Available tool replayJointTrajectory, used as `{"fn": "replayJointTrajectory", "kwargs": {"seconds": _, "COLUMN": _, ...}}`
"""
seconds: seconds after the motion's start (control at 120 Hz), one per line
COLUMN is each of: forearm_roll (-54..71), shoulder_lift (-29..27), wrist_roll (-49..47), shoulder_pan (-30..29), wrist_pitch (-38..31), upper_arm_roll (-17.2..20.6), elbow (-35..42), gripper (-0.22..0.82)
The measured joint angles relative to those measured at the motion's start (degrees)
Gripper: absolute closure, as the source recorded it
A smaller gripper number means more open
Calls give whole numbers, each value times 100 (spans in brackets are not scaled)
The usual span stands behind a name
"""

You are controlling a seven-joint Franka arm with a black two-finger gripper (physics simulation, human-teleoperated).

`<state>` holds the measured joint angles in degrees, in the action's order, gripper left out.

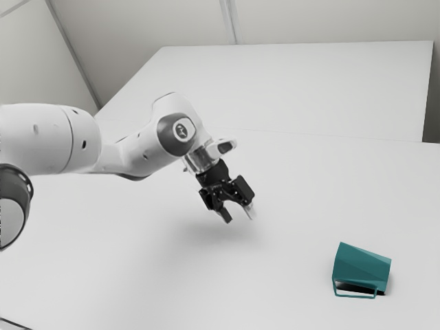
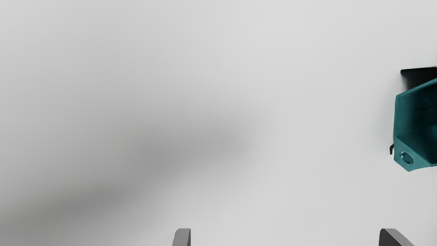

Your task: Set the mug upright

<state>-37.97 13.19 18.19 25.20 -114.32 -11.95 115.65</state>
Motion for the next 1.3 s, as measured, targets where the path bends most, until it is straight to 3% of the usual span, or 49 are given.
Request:
{"fn": "replayJointTrajectory", "kwargs": {"seconds": 0.467, "forearm_roll": -913, "shoulder_lift": 581, "wrist_roll": 13, "shoulder_pan": 806, "wrist_pitch": -54, "upper_arm_roll": 51, "elbow": -508, "gripper": 0}}
{"fn": "replayJointTrajectory", "kwargs": {"seconds": 0.692, "forearm_roll": -1062, "shoulder_lift": 570, "wrist_roll": 16, "shoulder_pan": 1307, "wrist_pitch": -49, "upper_arm_roll": 53, "elbow": -542, "gripper": 0}}
{"fn": "replayJointTrajectory", "kwargs": {"seconds": 0.942, "forearm_roll": -1125, "shoulder_lift": 598, "wrist_roll": 31, "shoulder_pan": 1574, "wrist_pitch": -10, "upper_arm_roll": 59, "elbow": -579, "gripper": 0}}
{"fn": "replayJointTrajectory", "kwargs": {"seconds": 1.158, "forearm_roll": -1309, "shoulder_lift": 900, "wrist_roll": 146, "shoulder_pan": 1697, "wrist_pitch": 38, "upper_arm_roll": 138, "elbow": -1105, "gripper": 0}}
{"fn": "replayJointTrajectory", "kwargs": {"seconds": 1.3, "forearm_roll": -1391, "shoulder_lift": 1035, "wrist_roll": 213, "shoulder_pan": 1731, "wrist_pitch": 62, "upper_arm_roll": 210, "elbow": -1292, "gripper": 5}}
